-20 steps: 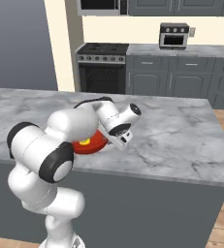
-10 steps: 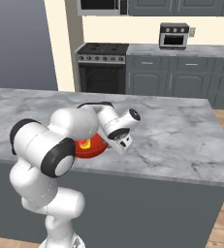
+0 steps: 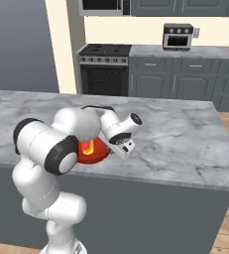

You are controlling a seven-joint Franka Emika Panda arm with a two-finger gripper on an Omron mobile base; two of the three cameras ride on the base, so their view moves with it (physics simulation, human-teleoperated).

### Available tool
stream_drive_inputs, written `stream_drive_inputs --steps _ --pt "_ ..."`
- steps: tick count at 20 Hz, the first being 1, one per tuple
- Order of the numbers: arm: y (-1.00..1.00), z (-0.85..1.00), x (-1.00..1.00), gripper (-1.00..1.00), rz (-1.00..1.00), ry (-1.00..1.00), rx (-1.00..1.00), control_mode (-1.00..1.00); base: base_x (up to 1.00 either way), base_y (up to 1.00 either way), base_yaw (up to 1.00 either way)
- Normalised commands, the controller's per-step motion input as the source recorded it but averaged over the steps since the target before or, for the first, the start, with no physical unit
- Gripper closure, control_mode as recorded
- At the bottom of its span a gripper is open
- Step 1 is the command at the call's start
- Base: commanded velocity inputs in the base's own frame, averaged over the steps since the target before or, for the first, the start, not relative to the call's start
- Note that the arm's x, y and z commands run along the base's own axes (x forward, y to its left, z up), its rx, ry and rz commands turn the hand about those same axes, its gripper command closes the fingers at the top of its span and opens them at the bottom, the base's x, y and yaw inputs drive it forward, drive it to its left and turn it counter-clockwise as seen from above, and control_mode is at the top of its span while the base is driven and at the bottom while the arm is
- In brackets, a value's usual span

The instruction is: Place the cup inside the bowl on the dining table and move the bowl to any counter.

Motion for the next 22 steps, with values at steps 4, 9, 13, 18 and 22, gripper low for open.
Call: stream_drive_inputs --steps 4,9,13,18,22 --pt "0.00 -0.25 0.17 1.00 0.00 0.00 -0.02 -1.00 0.00 0.00 0.00" --pt "0.00 -0.20 0.18 1.00 0.00 0.00 -0.02 -1.00 0.00 0.00 0.00" --pt "0.03 -0.09 0.09 1.00 0.00 0.00 -0.02 -1.00 0.00 0.00 0.00" --pt "0.00 0.00 0.00 1.00 0.00 0.00 0.00 -1.00 0.00 0.00 0.00" --pt "0.00 0.00 0.00 -1.00 0.00 0.00 0.00 -1.00 0.00 0.00 0.00"
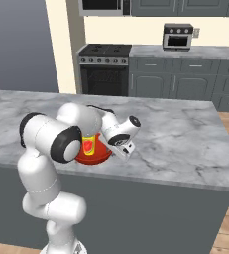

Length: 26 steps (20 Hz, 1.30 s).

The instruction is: Place the cup inside the bowl on the dining table and move the bowl to any counter.

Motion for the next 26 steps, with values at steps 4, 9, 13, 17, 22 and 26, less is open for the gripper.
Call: stream_drive_inputs --steps 4,9,13,17,22,26 --pt "0.02 0.00 -0.02 -1.00 0.00 0.00 0.00 -1.00 0.00 0.00 0.00" --pt "0.01 0.20 -0.41 -1.00 0.00 -0.07 -0.01 -1.00 0.00 0.00 0.00" --pt "0.00 0.53 -0.48 -1.00 0.00 -0.14 -0.04 -1.00 0.00 0.00 0.00" --pt "0.00 0.78 -0.36 -1.00 0.00 -0.13 -0.03 -1.00 0.00 0.00 0.00" --pt "0.00 0.86 -0.48 -1.00 0.00 -0.13 -0.04 -1.00 0.00 0.00 0.00" --pt "0.00 0.84 -0.45 -1.00 0.00 -0.12 -0.05 -1.00 0.00 0.00 0.00"
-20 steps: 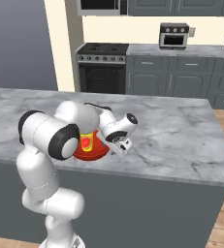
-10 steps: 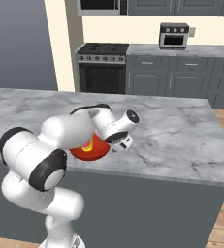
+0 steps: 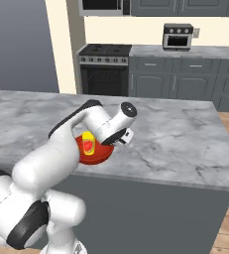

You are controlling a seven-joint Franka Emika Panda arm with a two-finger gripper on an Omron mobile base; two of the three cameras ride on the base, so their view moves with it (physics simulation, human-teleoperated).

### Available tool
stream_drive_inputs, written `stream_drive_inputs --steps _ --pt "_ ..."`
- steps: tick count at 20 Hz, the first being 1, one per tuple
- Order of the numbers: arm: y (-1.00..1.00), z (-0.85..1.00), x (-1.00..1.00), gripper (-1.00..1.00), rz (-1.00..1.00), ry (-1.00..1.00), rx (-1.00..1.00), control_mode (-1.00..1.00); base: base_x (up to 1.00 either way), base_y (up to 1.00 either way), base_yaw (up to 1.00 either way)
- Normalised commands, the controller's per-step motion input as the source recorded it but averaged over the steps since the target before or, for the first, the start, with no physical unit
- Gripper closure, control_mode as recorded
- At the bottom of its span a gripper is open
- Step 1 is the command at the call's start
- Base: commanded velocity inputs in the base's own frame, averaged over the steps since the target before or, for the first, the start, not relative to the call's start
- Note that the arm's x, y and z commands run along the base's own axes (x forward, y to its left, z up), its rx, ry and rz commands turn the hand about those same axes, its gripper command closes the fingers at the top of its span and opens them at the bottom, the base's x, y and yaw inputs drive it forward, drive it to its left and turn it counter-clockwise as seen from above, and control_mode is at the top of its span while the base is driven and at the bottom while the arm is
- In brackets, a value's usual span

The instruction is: Place the cup inside the bowl on the dining table and move the bowl to any counter.

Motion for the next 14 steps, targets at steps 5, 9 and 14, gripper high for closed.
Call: stream_drive_inputs --steps 5,9,14 --pt "0.00 0.71 -0.74 -1.00 0.00 -0.01 -0.07 -1.00 0.00 0.00 0.00" --pt "0.00 0.64 -0.81 -1.00 0.00 0.00 -0.15 -1.00 0.00 0.00 0.00" --pt "0.00 0.70 -0.96 -1.00 0.00 -0.01 -0.15 -1.00 0.00 0.00 0.00"
